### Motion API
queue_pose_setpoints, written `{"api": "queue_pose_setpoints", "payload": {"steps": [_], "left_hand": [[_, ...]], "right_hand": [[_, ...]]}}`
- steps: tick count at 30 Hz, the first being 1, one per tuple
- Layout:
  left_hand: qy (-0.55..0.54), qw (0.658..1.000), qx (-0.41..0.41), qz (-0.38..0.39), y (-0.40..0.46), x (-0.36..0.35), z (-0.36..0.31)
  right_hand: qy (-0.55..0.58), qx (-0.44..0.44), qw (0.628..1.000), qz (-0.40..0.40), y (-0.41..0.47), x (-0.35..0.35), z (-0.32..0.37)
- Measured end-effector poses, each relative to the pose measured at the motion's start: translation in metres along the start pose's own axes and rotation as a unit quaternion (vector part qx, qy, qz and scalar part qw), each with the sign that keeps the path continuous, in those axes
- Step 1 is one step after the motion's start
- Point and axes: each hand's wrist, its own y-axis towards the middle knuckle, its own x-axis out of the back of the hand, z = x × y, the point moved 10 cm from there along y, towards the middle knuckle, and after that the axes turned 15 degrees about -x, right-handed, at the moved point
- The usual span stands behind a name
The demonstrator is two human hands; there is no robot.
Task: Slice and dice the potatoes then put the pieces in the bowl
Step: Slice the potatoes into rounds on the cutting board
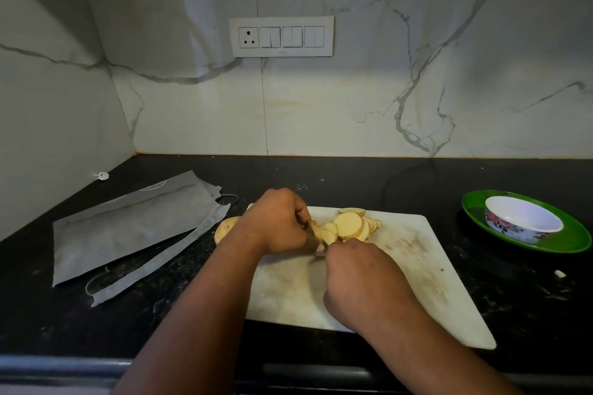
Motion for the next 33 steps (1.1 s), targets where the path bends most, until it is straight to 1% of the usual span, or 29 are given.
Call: {"api": "queue_pose_setpoints", "payload": {"steps": [7, 14, 20, 23, 27, 30, 33], "left_hand": [[0.021, 0.999, -0.005, 0.033, -0.003, -0.003, -0.003], [0.011, 0.999, -0.007, 0.051, -0.005, -0.008, 0.0], [-0.005, 0.998, -0.005, 0.06, -0.005, -0.013, 0.0], [-0.011, 0.999, -0.001, 0.052, -0.007, -0.01, -0.002], [0.042, 0.998, 0.012, 0.046, -0.007, -0.004, -0.001], [0.091, 0.995, 0.027, 0.029, -0.005, 0.003, 0.007], [0.103, 0.993, 0.046, 0.019, -0.004, 0.006, 0.017]], "right_hand": [[0.027, -0.004, 1.0, -0.005, -0.02, -0.005, -0.013], [0.09, -0.032, 0.992, -0.079, -0.014, 0.002, -0.037], [0.141, -0.047, 0.981, -0.128, -0.003, -0.001, -0.046], [0.168, -0.053, 0.975, -0.137, 0.002, -0.003, -0.05], [0.192, -0.063, 0.971, -0.13, 0.004, -0.007, -0.054], [0.185, -0.063, 0.971, -0.139, 0.004, -0.007, -0.054], [0.168, -0.063, 0.974, -0.137, 0.003, -0.008, -0.052]]}}
